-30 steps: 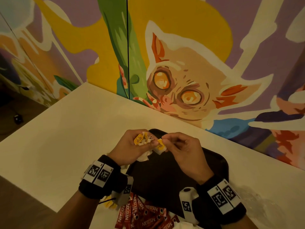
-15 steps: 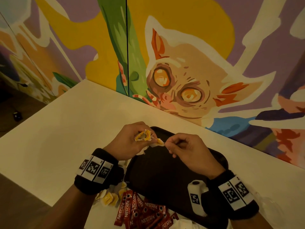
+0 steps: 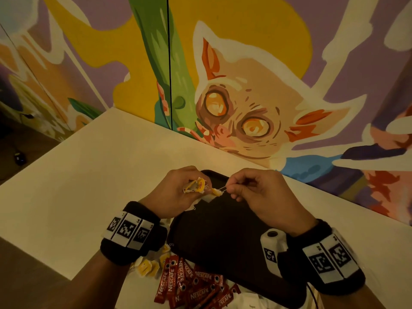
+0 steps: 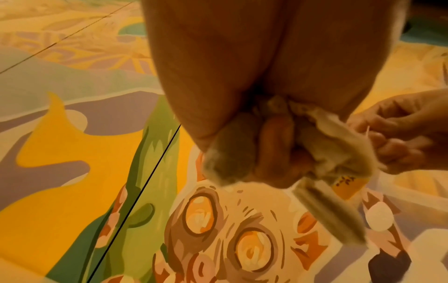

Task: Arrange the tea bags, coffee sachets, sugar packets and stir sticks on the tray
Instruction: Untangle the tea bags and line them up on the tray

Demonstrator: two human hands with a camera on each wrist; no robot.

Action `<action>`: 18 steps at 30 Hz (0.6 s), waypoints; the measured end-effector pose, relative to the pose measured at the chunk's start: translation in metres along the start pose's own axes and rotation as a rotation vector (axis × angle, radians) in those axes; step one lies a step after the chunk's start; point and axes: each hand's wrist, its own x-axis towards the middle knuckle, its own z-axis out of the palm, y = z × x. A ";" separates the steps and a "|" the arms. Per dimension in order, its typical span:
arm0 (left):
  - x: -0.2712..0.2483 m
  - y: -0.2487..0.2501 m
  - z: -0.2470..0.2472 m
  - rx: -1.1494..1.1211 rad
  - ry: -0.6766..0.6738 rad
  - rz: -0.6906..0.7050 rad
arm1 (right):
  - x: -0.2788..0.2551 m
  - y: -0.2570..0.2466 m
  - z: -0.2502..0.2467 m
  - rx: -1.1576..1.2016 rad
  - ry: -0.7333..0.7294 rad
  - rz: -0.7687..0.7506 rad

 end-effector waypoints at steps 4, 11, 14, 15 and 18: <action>0.001 0.011 0.000 -0.070 -0.066 0.007 | 0.007 0.000 0.001 0.019 0.085 -0.124; 0.004 0.025 -0.001 -0.252 -0.043 0.019 | 0.020 0.009 0.010 0.297 0.191 -0.141; 0.006 0.026 -0.002 -0.310 0.004 0.048 | 0.024 0.015 0.014 0.412 0.195 -0.128; 0.007 0.026 -0.002 -0.316 0.028 0.057 | 0.026 0.016 0.016 0.439 0.195 -0.114; 0.010 0.023 -0.001 -0.324 0.121 0.041 | 0.027 0.021 0.024 0.537 0.152 -0.075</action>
